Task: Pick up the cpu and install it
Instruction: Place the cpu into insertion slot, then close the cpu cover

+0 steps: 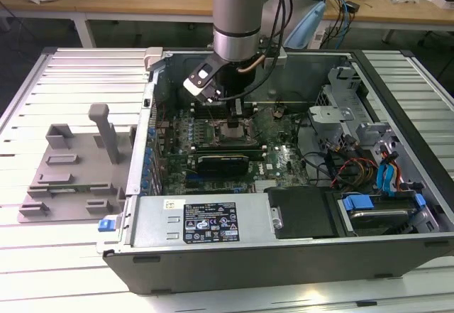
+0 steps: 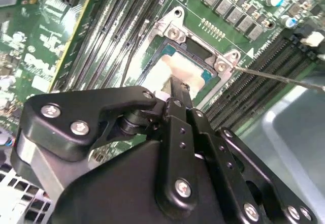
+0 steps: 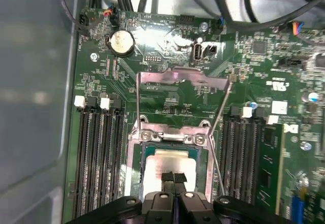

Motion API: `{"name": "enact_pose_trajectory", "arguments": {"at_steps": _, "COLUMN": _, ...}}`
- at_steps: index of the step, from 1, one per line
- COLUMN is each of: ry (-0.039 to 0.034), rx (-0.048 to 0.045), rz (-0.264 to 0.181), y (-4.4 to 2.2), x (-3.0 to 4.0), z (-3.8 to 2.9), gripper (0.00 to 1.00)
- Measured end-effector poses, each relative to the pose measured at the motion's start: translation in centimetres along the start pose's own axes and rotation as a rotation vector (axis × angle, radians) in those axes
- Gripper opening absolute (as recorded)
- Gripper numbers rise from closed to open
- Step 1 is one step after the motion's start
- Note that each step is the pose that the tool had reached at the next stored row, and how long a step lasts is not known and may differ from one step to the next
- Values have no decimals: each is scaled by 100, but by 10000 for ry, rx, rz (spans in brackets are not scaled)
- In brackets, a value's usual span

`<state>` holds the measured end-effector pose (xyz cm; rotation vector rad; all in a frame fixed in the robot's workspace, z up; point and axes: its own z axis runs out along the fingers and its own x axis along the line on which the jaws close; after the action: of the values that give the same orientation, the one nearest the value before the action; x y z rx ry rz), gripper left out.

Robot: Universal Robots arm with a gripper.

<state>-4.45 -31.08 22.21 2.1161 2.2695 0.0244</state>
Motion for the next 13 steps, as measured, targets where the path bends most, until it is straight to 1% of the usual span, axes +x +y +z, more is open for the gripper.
{"name": "enact_pose_trajectory", "arguments": {"at_steps": 1, "ry": -1, "rx": -2, "rz": 0, "y": 3, "x": -1, "z": -69, "gripper": 11}}
{"name": "enact_pose_trajectory", "arguments": {"at_steps": 2, "ry": -2, "rx": -5, "rz": -1, "y": 7, "x": -3, "z": -177, "gripper": 11}}
{"name": "enact_pose_trajectory", "arguments": {"at_steps": 4, "ry": -1, "rx": -13, "rz": 1, "y": 12, "x": -3, "z": -305, "gripper": 11}}
{"name": "enact_pose_trajectory", "arguments": {"at_steps": 13, "ry": -1, "rx": -13, "rz": 1, "y": 12, "x": -3, "z": -317, "gripper": 11}}
